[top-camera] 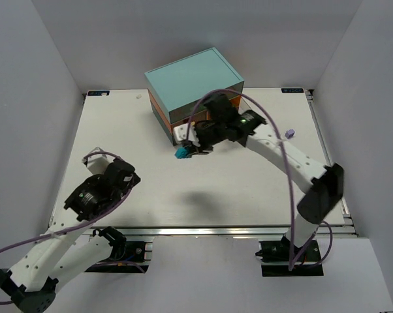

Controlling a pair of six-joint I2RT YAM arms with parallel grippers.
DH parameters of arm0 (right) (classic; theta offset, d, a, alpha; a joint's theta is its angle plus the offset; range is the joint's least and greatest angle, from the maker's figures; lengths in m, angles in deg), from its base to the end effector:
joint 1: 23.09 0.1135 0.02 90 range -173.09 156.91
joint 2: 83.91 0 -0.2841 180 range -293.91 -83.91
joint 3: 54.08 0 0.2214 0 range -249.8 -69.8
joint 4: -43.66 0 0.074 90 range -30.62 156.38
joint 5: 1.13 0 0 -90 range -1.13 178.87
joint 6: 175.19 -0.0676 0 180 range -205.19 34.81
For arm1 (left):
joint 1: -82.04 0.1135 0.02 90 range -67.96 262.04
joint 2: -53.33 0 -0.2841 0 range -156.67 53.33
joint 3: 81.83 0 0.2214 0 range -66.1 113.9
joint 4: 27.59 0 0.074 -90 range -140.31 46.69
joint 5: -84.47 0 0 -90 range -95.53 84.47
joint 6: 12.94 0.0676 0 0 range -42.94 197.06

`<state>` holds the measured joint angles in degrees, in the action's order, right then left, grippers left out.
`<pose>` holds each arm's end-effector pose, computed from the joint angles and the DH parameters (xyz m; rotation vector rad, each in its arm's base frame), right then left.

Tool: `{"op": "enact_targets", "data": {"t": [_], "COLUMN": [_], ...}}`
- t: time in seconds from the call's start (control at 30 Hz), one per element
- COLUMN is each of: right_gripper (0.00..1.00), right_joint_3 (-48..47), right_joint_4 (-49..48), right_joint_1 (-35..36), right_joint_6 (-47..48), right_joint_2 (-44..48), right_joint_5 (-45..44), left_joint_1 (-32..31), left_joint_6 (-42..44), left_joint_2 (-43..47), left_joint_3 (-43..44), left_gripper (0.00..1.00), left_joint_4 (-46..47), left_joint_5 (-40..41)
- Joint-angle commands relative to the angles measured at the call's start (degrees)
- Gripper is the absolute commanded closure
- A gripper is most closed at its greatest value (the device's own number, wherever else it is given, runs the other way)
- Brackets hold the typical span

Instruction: Sort the legos into containers by color

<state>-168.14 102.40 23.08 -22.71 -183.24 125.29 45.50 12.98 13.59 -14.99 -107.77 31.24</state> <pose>0.2290 0.2965 0.3609 -1.9696 1.0353 0.5850 0.0848 -0.0125 0.2935 -0.7794 2.1297 -0.1006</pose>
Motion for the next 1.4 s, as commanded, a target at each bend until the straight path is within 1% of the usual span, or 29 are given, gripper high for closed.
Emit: {"op": "enact_targets", "data": {"t": [0.0,0.07,0.13,0.17,0.2,0.23,0.33,0.43,0.53,0.77,0.83,0.87,0.9,0.97,1.03,1.13,1.17,1.2,1.23,1.27,1.3,1.33,1.37], "right_gripper": [1.00,1.00,1.00,1.00,1.00,1.00,1.00,1.00,1.00,0.90,0.83,0.66,0.54,0.27,0.27,0.34,0.41,0.47,0.54,0.71,0.80,0.97,1.00], "right_joint_3": [6.48,9.74,11.15,12.46,12.91,13.09,12.57,10.81,6.77,-2.89,-6.06,-6.94,-8.17,-8.35,-7.66,-6.78,-6.42,-5.81,-4.76,-1.10,1.20,6.62,10.16], "right_joint_4": [-3.20,-5.40,-7.42,-8.65,-9.97,-12.33,-16.72,-19.90,-20.53,-21.14,-20.62,-20.44,-19.31,-18.42,-18.07,-17.98,-17.98,-18.06,-19.20,-19.99,-20.69,-22.44,-24.29], "right_joint_1": [-4.24,-8.53,-10.92,-14.58,-15.92,-19.68,-23.74,-26.13,-27.45,-28.77,-28.86,-28.86,-29.12,-29.47,-30.26,-31.76,-32.72,-33.86,-34.65,-36.49,-37.20,-37.38,-38.34], "right_joint_6": [-13.24,-14.83,-15.81,-15.98,-16.24,-15.90,-13.27,-10.55,-9.31,-10.35,-11.06,-11.58,-11.68,-12.20,-13.87,-18.96,-20.63,-24.38,-26.42,-28.27,-29.77,-29.87,-30.48], "right_joint_2": [6.49,8.53,9.94,10.21,10.12,9.42,7.66,4.59,0.29,-10.69,-12.29,-13.42,-13.78,-13.70,-12.30,-9.58,-8.61,-7.64,-5.20,-3.69,-2.20,1.12,2.98], "right_joint_5": [0.24,-4.50,-8.72,-10.22,-12.50,-14.35,-15.85,-16.65,-16.56,-16.12,-15.95,-15.77,-15.34,-14.37,-13.23,-9.54,-6.66,-4.54,-2.43,1.77,4.42,8.62,8.84], "left_joint_1": [0.32,0.32,0.32,0.32,0.32,0.32,0.32,0.32,0.32,0.85,0.85,0.85,0.85,0.85,0.85,0.85,0.85,1.37,1.38,1.38,1.99,1.99,2.69], "left_joint_6": [1.05,1.49,2.90,3.77,4.30,4.92,5.27,5.19,4.75,1.68,1.15,0.53,0.18,-0.35,-0.70,-0.97,-0.97,-0.97,-0.97,-0.88,-0.79,-0.44,-0.26], "left_joint_2": [-3.22,-6.65,-9.98,-11.13,-13.40,-14.38,-17.72,-19.40,-19.14,-15.02,-14.57,-14.31,-14.13,-13.95,-13.60,-13.78,-13.95,-14.30,-14.91,-15.18,-15.53,-15.97,-16.06], "left_joint_3": [-1.27,-1.37,-1.19,-0.84,-0.67,-0.05,0.65,1.09,0.92,-1.01,-1.45,-1.80,-1.98,-2.51,-3.03,-4.26,-4.70,-4.88,-5.06,-5.14,-5.32,-5.32,-5.41], "left_gripper": [0.20,0.18,0.17,0.16,0.16,0.15,0.15,0.15,0.14,0.11,0.11,0.11,0.11,0.10,0.10,0.09,0.09,0.10,0.11,0.12,0.16,0.20,0.24], "left_joint_4": [5.13,6.37,8.82,10.31,11.28,12.42,13.66,14.37,13.84,9.80,9.45,9.01,8.92,8.57,8.57,9.62,9.88,10.06,10.41,10.68,10.94,11.38,11.73], "left_joint_5": [0.58,0.49,-0.03,-0.65,-1.00,-1.70,-2.58,-3.11,-3.11,-2.32,-2.76,-2.85,-2.94,-2.94,-2.76,-3.29,-4.16,-4.51,-4.78,-5.30,-5.40,-5.57,-5.66]}}
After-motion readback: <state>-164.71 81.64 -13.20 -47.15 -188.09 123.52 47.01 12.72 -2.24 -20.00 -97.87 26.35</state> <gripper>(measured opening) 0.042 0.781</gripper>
